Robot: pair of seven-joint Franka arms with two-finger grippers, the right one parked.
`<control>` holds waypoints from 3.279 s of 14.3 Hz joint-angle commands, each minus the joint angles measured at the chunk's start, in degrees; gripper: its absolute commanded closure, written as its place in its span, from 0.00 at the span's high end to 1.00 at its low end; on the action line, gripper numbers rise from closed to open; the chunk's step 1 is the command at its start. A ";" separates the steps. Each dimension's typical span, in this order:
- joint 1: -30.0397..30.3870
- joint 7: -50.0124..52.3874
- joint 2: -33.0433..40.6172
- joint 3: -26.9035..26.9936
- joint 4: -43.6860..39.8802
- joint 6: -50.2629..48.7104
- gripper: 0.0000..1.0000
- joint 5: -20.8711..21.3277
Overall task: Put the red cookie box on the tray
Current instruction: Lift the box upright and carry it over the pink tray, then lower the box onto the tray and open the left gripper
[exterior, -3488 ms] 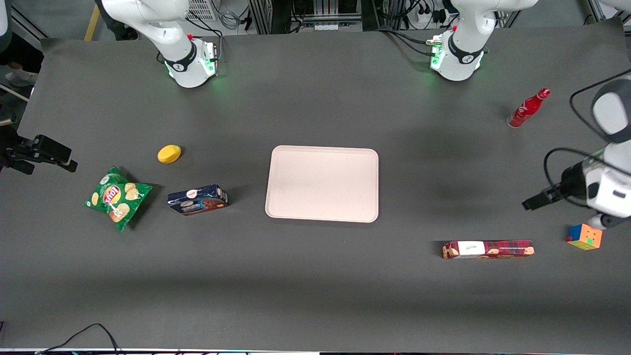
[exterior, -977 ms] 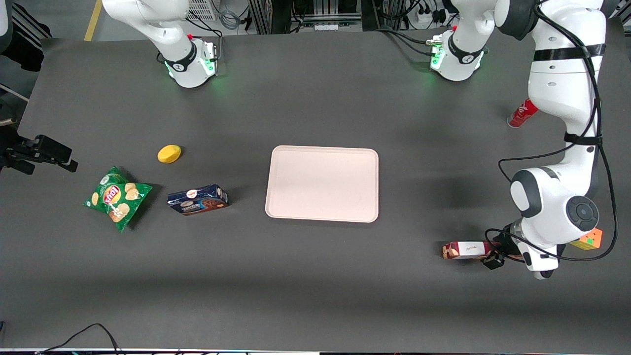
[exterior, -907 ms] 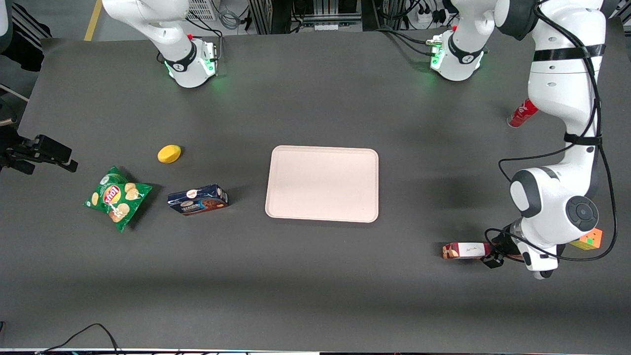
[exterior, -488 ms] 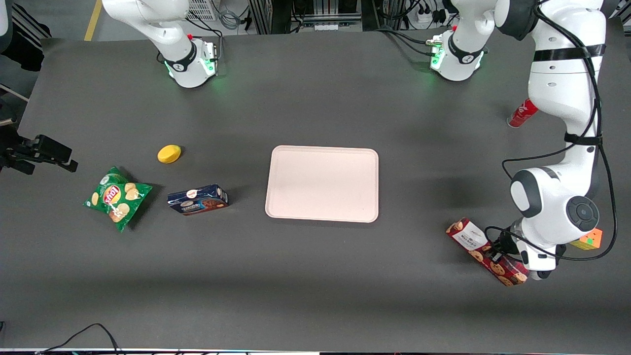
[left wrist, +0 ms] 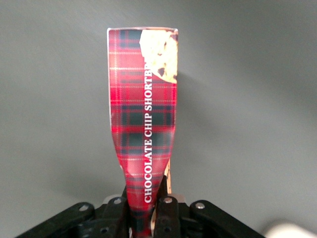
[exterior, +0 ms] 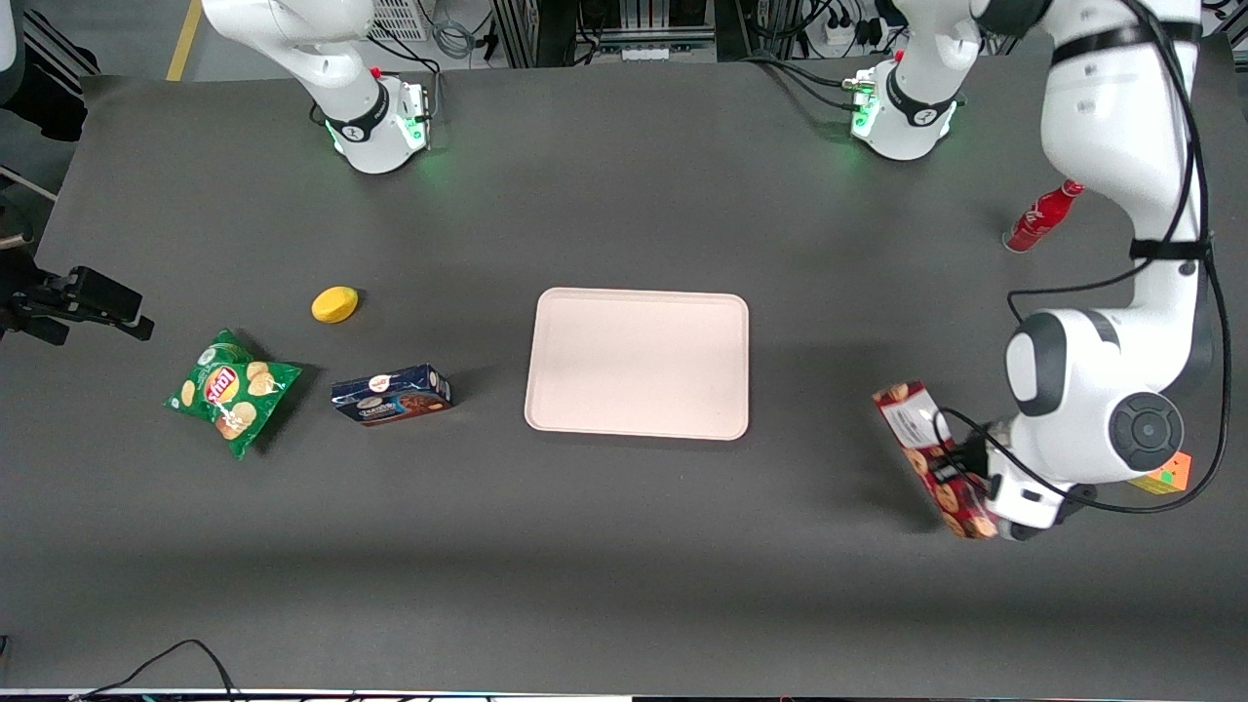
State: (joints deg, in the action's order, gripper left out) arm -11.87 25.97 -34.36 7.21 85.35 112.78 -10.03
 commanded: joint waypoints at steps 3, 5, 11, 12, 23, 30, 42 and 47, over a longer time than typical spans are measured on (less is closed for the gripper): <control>-8.86 -1.01 5.53 0.44 -11.16 -18.72 0.04 1.33; -10.88 -0.14 7.37 -3.49 -11.08 -19.17 0.03 1.59; -12.12 11.74 7.64 -20.73 -3.20 -8.84 0.16 15.47; -12.12 12.17 7.91 -21.79 0.40 -4.45 0.15 15.65; -12.12 12.27 15.11 -22.32 29.95 22.39 0.16 19.86; -12.03 14.37 12.22 -21.45 32.69 33.64 0.18 20.84; -12.03 14.64 9.67 -21.36 32.34 35.85 0.83 20.93; -11.42 13.85 11.77 -21.36 24.99 28.24 1.00 20.84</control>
State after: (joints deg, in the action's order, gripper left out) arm -23.70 39.12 -24.78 -14.22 115.79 147.93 9.71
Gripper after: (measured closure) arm 0.066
